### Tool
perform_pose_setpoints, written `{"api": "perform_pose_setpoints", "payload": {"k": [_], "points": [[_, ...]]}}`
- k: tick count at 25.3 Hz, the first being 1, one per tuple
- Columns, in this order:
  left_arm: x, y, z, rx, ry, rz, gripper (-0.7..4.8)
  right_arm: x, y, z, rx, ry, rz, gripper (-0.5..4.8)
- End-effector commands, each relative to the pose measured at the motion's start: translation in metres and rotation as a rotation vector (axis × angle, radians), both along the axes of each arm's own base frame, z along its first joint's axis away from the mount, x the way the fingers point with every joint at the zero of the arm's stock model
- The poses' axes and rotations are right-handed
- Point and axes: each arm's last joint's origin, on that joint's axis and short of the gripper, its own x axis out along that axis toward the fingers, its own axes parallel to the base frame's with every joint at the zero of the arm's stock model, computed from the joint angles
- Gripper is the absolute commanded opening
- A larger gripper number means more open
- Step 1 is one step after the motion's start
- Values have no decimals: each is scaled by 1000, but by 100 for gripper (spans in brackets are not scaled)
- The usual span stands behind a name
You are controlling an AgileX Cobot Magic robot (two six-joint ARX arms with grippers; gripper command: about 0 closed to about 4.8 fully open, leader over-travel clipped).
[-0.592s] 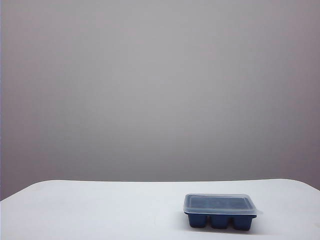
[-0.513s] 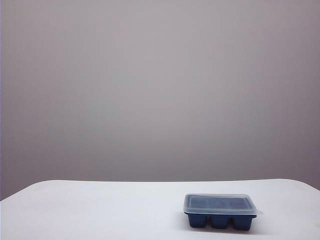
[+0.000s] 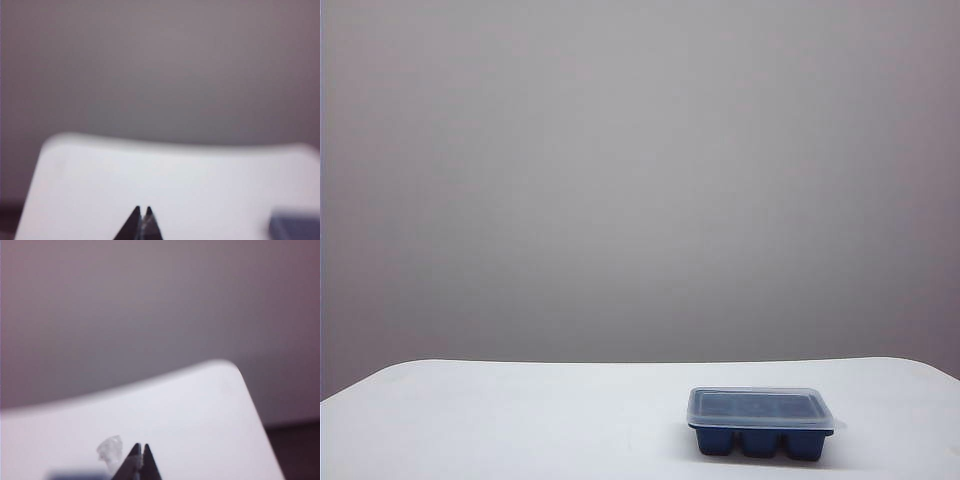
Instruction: Pick up the ice cube tray, remove its lid, and then place both the tray and the lid back on the table.
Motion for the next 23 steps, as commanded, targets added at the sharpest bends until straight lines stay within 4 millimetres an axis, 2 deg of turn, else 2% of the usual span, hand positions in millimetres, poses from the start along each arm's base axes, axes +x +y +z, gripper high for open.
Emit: {"api": "perform_pose_setpoints", "payload": {"k": [1,2,9,10,14,17,20,23], "points": [[-6,2,31,-41,-111,35,-5,-1,-1,19,85,-156,-14,-2],[-8,3,45,-49,-142,66,-5,-3,-2,30,89,-187,-58,-2],[-3,2,82,15,-161,64,-5,1,-3,69,90,-196,-95,-2],[2,0,90,114,-173,12,-5,6,-3,80,87,-180,-106,-2],[13,-5,106,269,-190,-91,-5,22,-2,101,20,-139,-114,-2],[22,-7,117,280,-174,-101,-5,35,0,112,-1,-104,-84,-1],[40,-12,126,309,-144,-174,-5,56,3,122,-4,8,17,-1],[51,-14,126,313,-110,-200,-5,73,3,120,0,77,78,-1]]}}
